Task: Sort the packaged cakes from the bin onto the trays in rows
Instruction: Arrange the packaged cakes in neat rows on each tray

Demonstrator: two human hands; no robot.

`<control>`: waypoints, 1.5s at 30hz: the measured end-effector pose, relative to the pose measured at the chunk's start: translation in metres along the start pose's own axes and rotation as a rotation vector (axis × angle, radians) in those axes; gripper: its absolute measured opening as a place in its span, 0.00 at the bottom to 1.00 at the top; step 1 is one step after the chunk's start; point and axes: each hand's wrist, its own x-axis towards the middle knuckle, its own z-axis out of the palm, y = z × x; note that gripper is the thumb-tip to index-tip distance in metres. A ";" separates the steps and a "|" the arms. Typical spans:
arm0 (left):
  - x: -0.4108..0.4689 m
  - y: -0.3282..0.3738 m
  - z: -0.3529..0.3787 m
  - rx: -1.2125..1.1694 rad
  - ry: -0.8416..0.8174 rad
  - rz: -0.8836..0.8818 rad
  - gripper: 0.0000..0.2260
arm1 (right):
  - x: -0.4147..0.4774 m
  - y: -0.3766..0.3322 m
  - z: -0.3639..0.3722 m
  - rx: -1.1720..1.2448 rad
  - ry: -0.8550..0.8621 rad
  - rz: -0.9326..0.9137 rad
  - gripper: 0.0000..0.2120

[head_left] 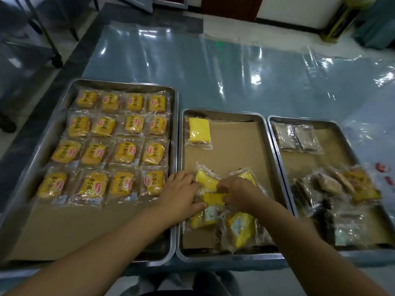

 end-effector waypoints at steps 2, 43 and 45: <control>0.004 0.002 0.001 -0.019 -0.048 -0.006 0.26 | -0.002 0.002 -0.001 -0.022 -0.040 -0.007 0.18; 0.175 -0.006 0.025 0.205 -0.127 -0.342 0.28 | 0.140 0.110 -0.055 0.812 0.455 0.200 0.22; 0.173 -0.009 0.029 0.235 -0.155 -0.335 0.28 | 0.138 0.113 -0.051 0.598 0.461 0.129 0.25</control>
